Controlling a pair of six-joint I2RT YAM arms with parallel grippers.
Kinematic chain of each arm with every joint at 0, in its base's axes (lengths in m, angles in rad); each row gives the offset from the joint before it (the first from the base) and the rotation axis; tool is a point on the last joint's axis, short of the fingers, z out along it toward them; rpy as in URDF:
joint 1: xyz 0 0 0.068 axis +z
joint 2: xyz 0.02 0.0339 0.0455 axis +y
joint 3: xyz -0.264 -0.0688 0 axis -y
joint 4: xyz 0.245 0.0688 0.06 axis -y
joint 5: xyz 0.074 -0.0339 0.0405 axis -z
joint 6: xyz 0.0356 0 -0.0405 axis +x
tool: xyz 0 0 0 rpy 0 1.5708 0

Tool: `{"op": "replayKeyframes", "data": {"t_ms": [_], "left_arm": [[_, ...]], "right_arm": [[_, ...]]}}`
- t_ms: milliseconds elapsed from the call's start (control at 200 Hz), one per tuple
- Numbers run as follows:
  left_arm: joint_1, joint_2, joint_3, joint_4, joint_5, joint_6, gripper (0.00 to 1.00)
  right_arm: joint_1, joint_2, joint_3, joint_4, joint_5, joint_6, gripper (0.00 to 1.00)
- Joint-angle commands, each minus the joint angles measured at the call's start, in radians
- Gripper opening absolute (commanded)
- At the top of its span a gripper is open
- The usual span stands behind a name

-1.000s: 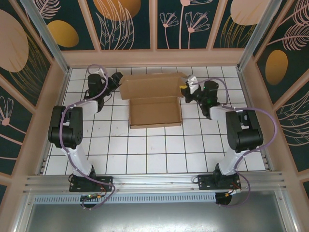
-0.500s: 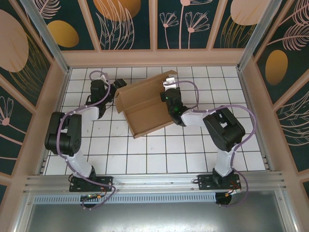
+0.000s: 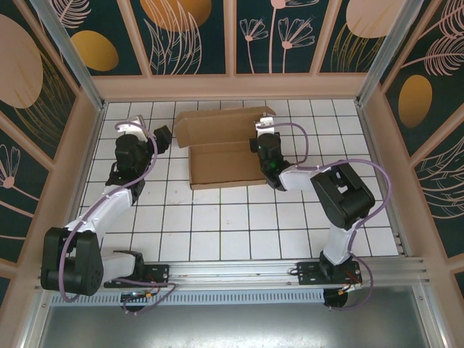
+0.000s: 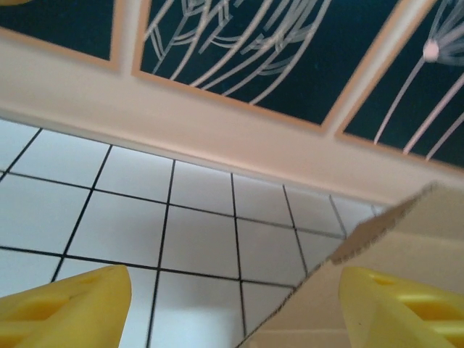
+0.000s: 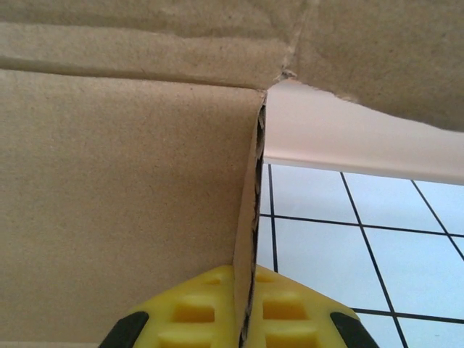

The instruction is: Fold the paper box

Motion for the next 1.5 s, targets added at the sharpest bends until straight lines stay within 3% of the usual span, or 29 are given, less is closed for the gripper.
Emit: {"op": "replayKeyframes", "data": {"t_ms": [0,240,400,455,585,676,786,1061,1306,1496], "left_arm": [[0.002,0.029,0.006,-0.027,0.103,0.289,0.74],[0.029,0.191,0.081,0.014,0.341,0.5,0.7],[0.036,0.28,0.101,0.087,0.362,0.505,0.66],[0.035,0.299,0.11,0.095,0.376,0.502,0.59],[0.034,0.317,0.126,0.112,0.428,0.483,0.3],[0.034,0.312,0.124,0.137,0.433,0.464,0.15],[0.029,0.304,0.116,0.18,0.386,0.4,0.0],[-0.08,0.295,0.064,0.266,0.157,0.277,0.0],[-0.144,0.287,0.067,0.29,-0.017,0.057,0.0],[-0.172,0.323,0.017,0.364,-0.1,-0.032,0.0]], "right_arm": [[-0.013,-0.017,-0.049,0.008,-0.087,-0.026,0.0],[-0.03,-0.013,-0.077,0.039,-0.136,-0.034,0.0],[-0.034,-0.004,-0.078,0.047,-0.142,-0.029,0.0],[-0.038,-0.002,-0.078,0.049,-0.149,-0.026,0.0],[-0.035,0.014,-0.067,0.041,-0.167,-0.024,0.0],[-0.029,0.021,-0.058,0.031,-0.17,-0.023,0.0],[-0.016,0.022,-0.046,0.008,-0.15,-0.024,0.0],[0.034,-0.006,0.007,-0.092,-0.093,0.118,0.0],[0.143,0.136,0.269,-0.336,0.297,0.263,0.0],[0.163,0.161,0.27,-0.25,0.282,0.266,0.0]]}}
